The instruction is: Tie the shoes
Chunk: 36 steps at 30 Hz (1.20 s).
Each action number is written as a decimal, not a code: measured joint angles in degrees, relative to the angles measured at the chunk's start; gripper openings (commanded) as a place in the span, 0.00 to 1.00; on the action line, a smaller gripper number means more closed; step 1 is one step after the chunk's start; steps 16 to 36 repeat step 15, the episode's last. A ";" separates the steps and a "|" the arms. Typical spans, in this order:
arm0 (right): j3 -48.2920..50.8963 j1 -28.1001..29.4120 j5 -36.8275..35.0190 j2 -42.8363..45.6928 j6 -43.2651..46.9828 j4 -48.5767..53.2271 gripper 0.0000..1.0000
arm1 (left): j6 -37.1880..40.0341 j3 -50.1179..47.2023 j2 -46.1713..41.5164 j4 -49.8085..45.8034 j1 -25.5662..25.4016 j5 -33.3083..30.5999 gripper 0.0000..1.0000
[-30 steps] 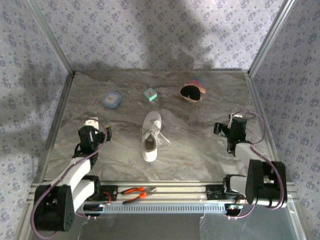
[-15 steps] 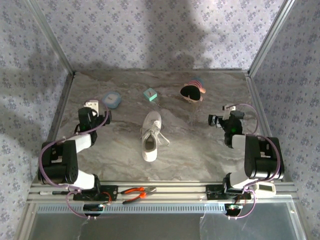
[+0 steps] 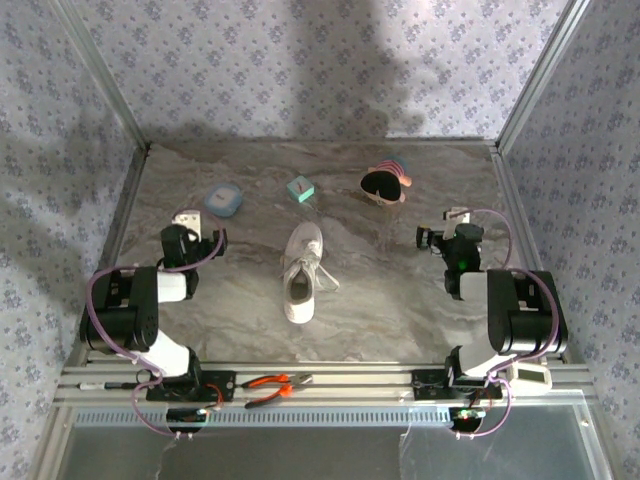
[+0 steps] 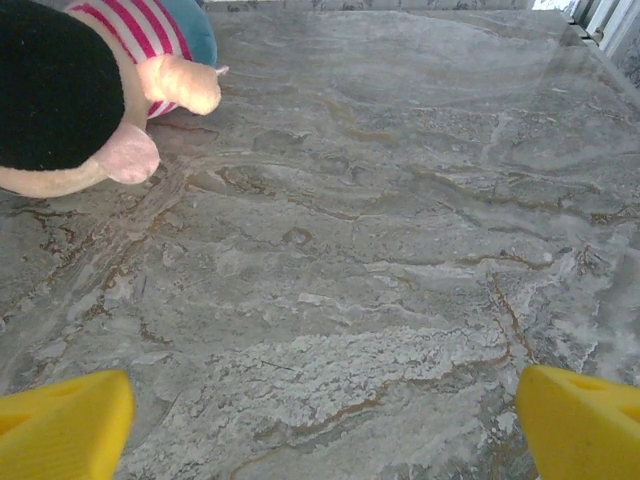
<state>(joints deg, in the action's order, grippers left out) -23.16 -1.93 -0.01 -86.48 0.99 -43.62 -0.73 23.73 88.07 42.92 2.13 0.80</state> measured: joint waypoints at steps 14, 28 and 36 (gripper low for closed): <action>0.00 0.22 -0.66 0.00 0.15 -0.37 1.00 | 0.00 0.00 0.00 0.63 0.02 -0.02 0.99; 0.00 0.22 -0.63 0.00 0.15 -0.37 1.00 | 0.00 0.00 0.00 0.63 0.02 -0.02 0.99; 0.00 0.22 -0.63 0.00 0.15 -0.37 1.00 | 0.00 0.00 0.00 0.63 0.02 -0.02 0.99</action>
